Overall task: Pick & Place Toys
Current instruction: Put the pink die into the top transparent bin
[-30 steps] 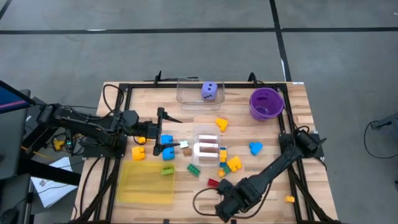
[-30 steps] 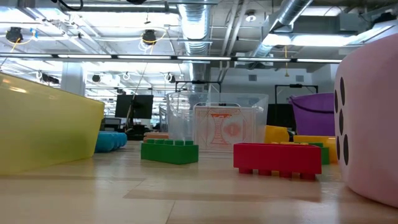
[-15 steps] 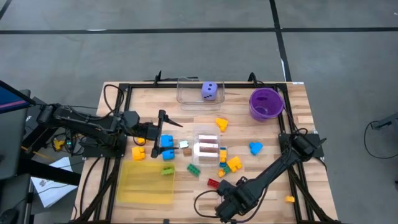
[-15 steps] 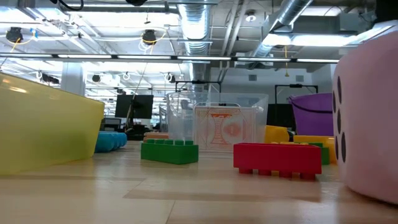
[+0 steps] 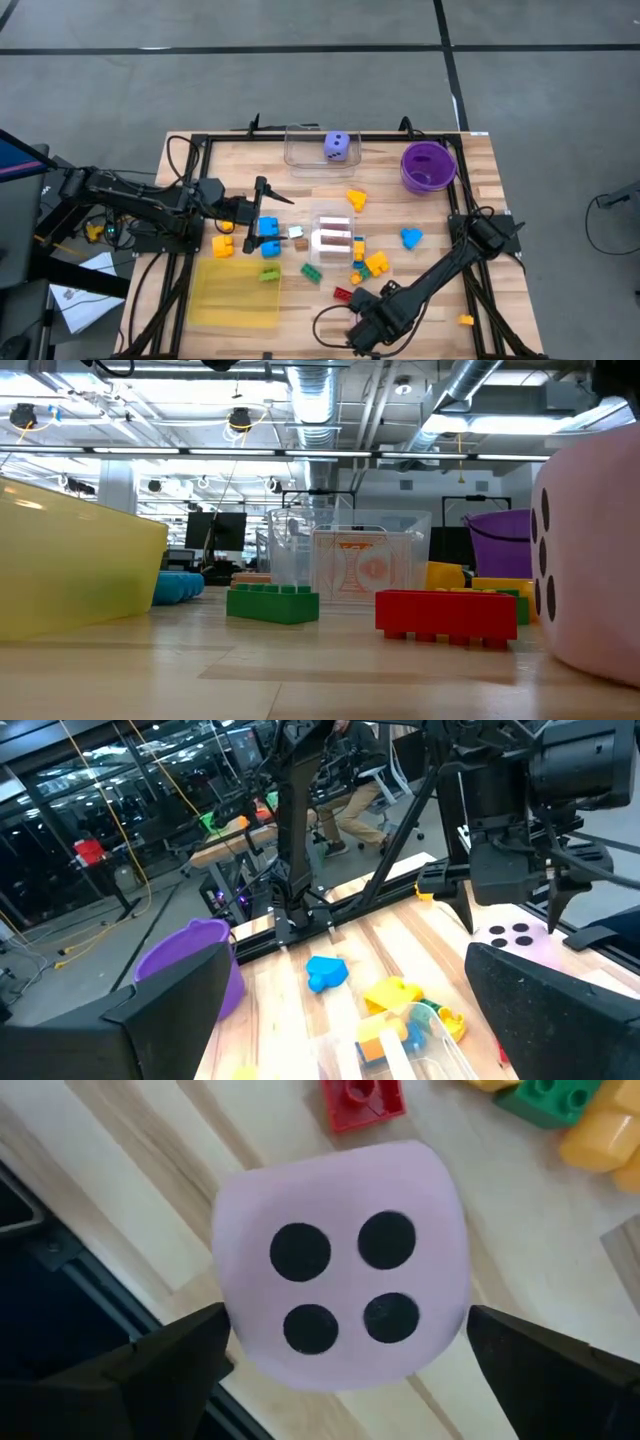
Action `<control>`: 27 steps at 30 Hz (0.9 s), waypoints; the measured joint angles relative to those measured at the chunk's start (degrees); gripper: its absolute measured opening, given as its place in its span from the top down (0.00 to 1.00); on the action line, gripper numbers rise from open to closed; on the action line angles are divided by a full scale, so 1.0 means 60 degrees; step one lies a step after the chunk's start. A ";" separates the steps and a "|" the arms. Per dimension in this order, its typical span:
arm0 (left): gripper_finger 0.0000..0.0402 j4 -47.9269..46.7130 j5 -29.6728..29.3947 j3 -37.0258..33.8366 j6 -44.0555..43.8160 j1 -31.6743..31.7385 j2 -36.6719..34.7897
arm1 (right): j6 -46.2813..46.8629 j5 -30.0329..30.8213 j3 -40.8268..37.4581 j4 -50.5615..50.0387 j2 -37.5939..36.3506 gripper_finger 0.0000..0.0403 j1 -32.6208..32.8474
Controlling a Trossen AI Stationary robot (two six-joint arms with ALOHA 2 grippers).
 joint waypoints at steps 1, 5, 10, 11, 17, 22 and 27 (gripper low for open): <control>0.00 0.0008 0.0000 0.0000 0.0000 0.0000 0.0000 | 0.0004 0.0008 0.0085 -0.0004 0.0000 0.01 -0.0004; 0.00 0.0007 0.0000 0.0000 0.0000 0.0000 0.0000 | -0.0132 0.0329 0.0473 -0.0243 0.0000 0.01 -0.0004; 0.00 -0.0028 -0.0002 0.0000 0.0000 0.0000 0.0000 | -0.0611 0.0535 0.0530 -0.0154 0.0000 0.01 -0.0011; 0.00 -0.0035 0.0000 0.0000 -0.0001 0.0000 0.0000 | -0.0697 0.0538 0.0530 -0.0095 0.0000 0.01 -0.0008; 0.00 -0.0033 -0.0004 0.0000 -0.0003 0.0000 0.0000 | -0.0995 0.0471 0.0528 0.0127 0.0122 0.01 -0.0058; 0.00 -0.0033 -0.0004 0.0000 -0.0004 0.0000 0.0000 | -0.1086 0.0520 0.0537 -0.0055 0.0124 0.01 -0.0058; 0.00 -0.0034 -0.0005 0.0000 -0.0008 -0.0008 0.0000 | -0.1104 0.0527 0.0379 -0.0063 0.0124 0.01 -0.0045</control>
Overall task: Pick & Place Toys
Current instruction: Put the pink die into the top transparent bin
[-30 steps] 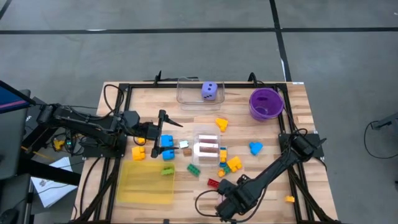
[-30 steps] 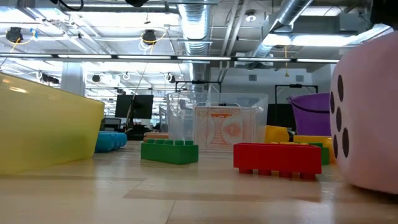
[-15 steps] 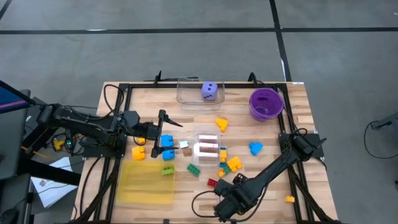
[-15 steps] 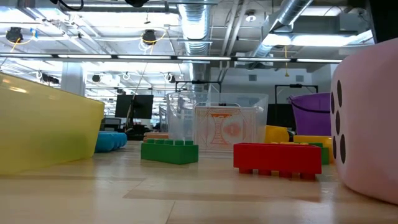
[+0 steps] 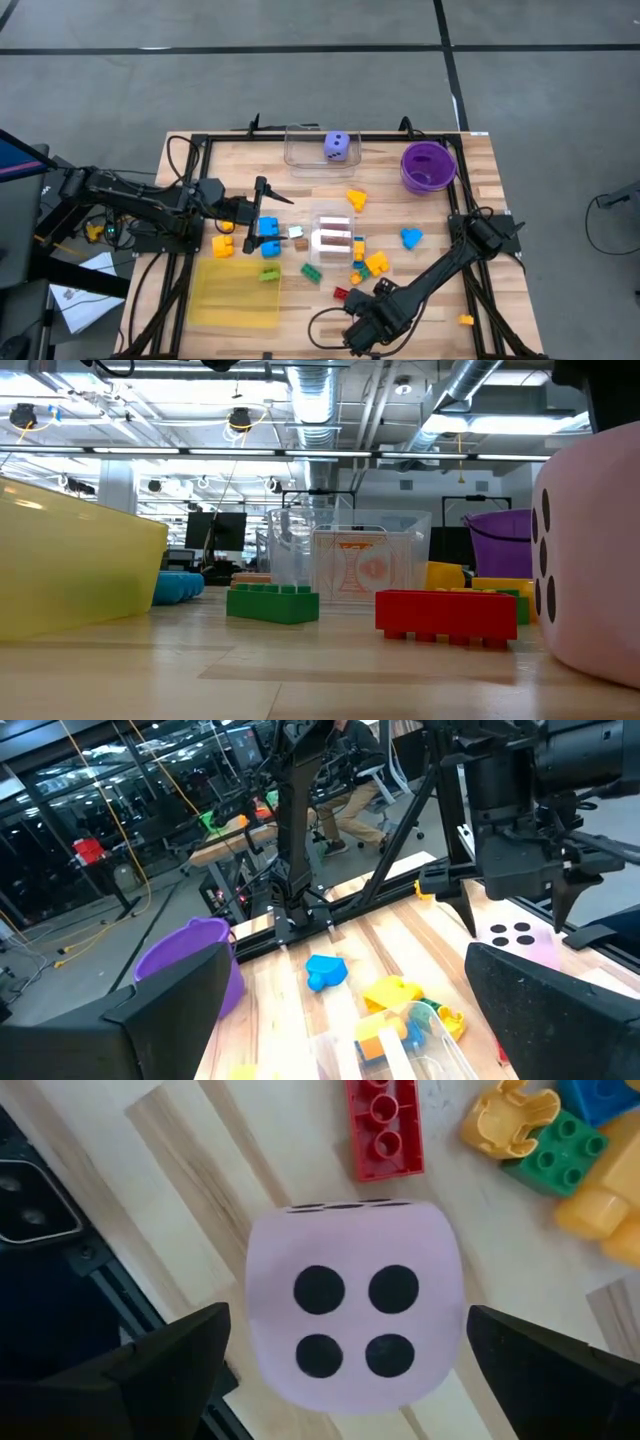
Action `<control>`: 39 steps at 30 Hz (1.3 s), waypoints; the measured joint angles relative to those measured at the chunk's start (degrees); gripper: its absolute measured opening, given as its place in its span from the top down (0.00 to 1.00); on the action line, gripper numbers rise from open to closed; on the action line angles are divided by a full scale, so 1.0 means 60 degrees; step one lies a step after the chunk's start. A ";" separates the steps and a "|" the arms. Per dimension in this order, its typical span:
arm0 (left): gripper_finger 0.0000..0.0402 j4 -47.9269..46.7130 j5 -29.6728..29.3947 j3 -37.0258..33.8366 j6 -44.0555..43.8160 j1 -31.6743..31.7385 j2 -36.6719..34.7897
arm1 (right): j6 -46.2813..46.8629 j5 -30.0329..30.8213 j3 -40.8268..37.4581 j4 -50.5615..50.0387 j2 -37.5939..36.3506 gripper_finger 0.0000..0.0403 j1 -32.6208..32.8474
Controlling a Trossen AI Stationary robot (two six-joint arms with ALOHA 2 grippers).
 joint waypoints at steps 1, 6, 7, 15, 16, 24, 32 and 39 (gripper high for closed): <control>0.00 -0.0003 -0.0009 0.0000 -0.0003 -0.0029 0.0000 | 0.0000 -0.0001 -0.0072 0.0025 0.0000 0.01 0.0014; 0.00 0.0002 -0.0002 0.0000 0.0001 -0.0208 0.0000 | 0.0000 -0.0006 -0.0402 0.0279 0.0000 0.01 0.0070; 0.00 0.0003 -0.0002 0.0000 0.0001 -0.0245 0.0000 | 0.0000 -0.0001 -0.0425 0.0363 0.0000 0.01 0.0074; 0.00 0.0002 -0.0002 0.0000 0.0001 -0.0373 0.0000 | 0.0020 0.0020 -0.1081 0.1423 -0.0012 0.01 0.0183; 0.00 0.0004 -0.0002 0.0000 0.0001 -0.0374 0.0000 | 0.0025 0.0013 -0.1163 0.1544 -0.0007 0.01 0.0183; 0.00 -0.0078 -0.0002 0.0000 -0.0221 -0.0378 0.0000 | 0.0180 -0.0163 -0.1656 0.2343 0.0000 0.01 0.0177; 0.00 -0.0182 -0.0002 0.0000 -0.0223 -0.0378 0.0000 | 0.0347 -0.0255 -0.1660 0.2353 0.0000 0.01 0.0147; 0.00 -0.0221 -0.0002 0.0000 -0.0221 -0.0374 0.0000 | 0.0052 -0.0281 -0.1660 0.2685 0.0000 0.01 0.0035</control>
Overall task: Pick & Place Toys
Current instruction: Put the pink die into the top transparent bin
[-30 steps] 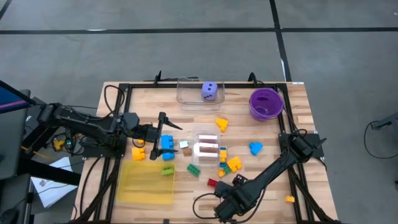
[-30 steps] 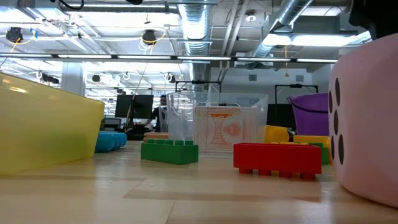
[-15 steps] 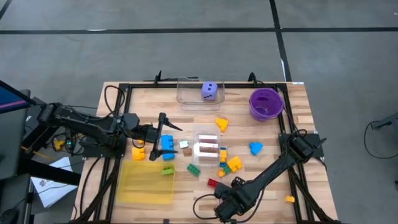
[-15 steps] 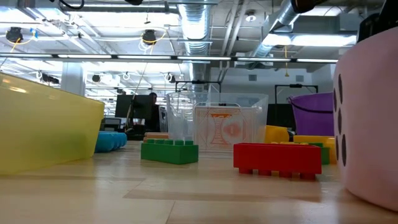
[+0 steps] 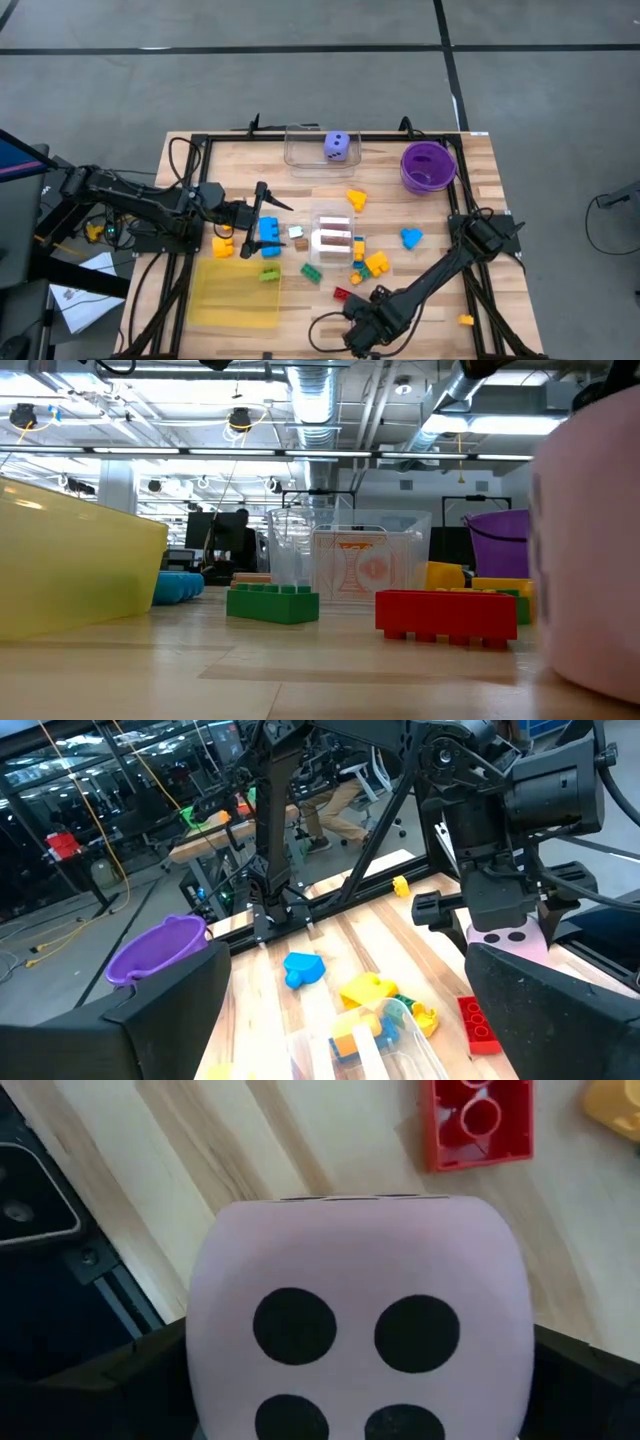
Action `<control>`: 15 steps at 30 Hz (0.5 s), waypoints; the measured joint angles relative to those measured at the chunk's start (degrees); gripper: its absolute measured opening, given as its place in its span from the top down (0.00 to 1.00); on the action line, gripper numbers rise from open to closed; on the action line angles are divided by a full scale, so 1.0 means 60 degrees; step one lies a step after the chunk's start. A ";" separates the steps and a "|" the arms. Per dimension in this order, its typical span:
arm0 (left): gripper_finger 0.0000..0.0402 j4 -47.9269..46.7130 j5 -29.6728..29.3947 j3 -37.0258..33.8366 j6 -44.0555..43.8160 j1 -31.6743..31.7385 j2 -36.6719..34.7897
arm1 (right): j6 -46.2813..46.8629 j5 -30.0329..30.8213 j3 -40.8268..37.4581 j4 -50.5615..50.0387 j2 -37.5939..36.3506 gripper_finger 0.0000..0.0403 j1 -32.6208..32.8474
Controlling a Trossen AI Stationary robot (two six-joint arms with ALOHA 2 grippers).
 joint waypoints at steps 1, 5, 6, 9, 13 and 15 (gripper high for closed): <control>0.00 0.0000 0.0000 0.0000 0.0000 0.0000 0.0000 | -0.0034 -0.0001 0.0000 0.0040 0.0000 0.01 -0.0005; 0.00 -0.0034 0.0000 0.0000 -0.0011 0.0000 0.0000 | -0.0089 0.0009 0.0000 -0.0004 0.0000 0.01 -0.0012; 0.00 -0.0066 0.0000 0.0000 -0.0019 0.0000 0.0000 | -0.0156 0.0011 0.0000 -0.0004 0.0000 0.01 -0.0008; 0.00 -0.0164 0.0000 0.0000 -0.0022 0.0000 0.0000 | -0.0196 0.0015 0.0000 -0.0019 0.0000 0.01 -0.0001; 0.00 -0.0266 -0.0002 0.0000 -0.0022 0.0000 0.0000 | -0.0205 0.0015 0.0000 -0.0023 0.0000 0.04 -0.0001; 0.00 -0.0351 0.0000 0.0000 -0.0022 0.0000 0.0000 | -0.0205 0.0015 0.0000 -0.0022 -0.0004 0.07 -0.0001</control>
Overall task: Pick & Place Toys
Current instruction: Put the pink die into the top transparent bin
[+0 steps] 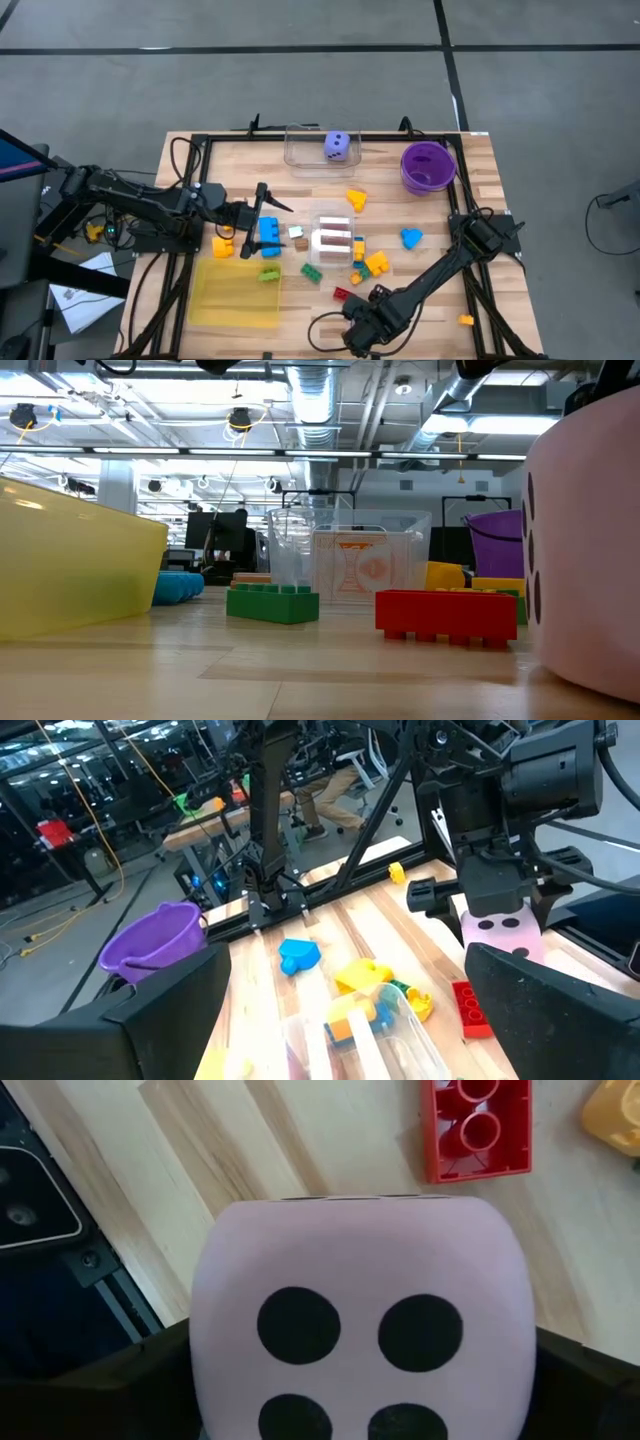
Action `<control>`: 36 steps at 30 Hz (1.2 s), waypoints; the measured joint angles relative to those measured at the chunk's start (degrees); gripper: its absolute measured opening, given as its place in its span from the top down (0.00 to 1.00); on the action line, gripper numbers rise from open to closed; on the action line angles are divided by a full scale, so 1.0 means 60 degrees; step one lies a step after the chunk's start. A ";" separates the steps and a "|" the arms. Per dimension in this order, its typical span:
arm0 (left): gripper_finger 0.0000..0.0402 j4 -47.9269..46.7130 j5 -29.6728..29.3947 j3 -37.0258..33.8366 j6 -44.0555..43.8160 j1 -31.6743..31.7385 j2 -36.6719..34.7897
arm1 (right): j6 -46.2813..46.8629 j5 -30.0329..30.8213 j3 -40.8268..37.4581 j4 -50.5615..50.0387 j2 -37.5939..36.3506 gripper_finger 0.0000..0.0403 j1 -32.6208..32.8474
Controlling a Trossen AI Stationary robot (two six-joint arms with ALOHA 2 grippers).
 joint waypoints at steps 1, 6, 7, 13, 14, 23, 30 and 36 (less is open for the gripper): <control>0.00 -0.0030 -0.0002 0.0000 0.0000 0.0000 0.0000 | 0.0004 0.0000 0.0000 0.0000 0.0000 0.09 0.0000; 0.00 -0.0140 -0.0004 0.0000 -0.0004 0.0000 0.0000 | 0.0414 0.0088 0.0000 -0.0007 -0.0001 0.13 0.0044; 0.00 -0.0182 -0.0004 0.0000 -0.0007 0.0000 0.0000 | 0.0519 0.0155 0.0000 -0.0007 0.0000 0.13 0.0083; 0.00 -0.0399 -0.0004 0.0000 -0.0250 0.0000 0.0000 | 0.1220 0.0663 0.0075 0.0015 0.0000 0.13 0.0408; 0.00 -0.0416 -0.0004 0.0000 -0.0254 0.0000 0.0000 | 0.1335 0.0737 0.0125 0.0021 0.0000 0.14 0.0461; 0.00 -0.0436 -0.0004 0.0000 -0.0509 0.0000 0.0000 | 0.2449 0.2417 0.1214 -0.0688 0.0000 0.14 0.1089; 0.00 -0.0432 -0.0004 0.0000 -0.0797 0.0000 0.0000 | 0.3228 0.4992 0.2772 -0.2449 -0.0004 0.14 0.1710; 0.01 -0.0438 -0.0004 0.0000 -0.0834 0.0000 0.0000 | 0.4424 0.7670 0.3435 -0.4299 -0.0015 0.15 0.2234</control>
